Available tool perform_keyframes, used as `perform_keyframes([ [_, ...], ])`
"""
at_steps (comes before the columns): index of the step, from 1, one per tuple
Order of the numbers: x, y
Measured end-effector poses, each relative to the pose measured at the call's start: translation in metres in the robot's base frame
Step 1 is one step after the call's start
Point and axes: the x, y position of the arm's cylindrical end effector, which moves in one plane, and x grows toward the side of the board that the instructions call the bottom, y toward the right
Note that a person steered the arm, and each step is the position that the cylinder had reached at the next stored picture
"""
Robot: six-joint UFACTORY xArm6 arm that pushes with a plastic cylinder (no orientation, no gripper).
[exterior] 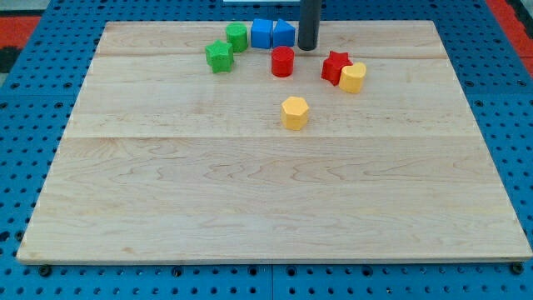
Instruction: Push the red circle towards the bottom left corner
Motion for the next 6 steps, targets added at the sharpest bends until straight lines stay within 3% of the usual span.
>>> perform_keyframes([
  [1,0.027,-0.064],
  [2,0.026,-0.096],
  [3,0.081,-0.123],
  [4,0.102,-0.180],
  [5,0.155,-0.224],
  [6,0.242,-0.257],
])
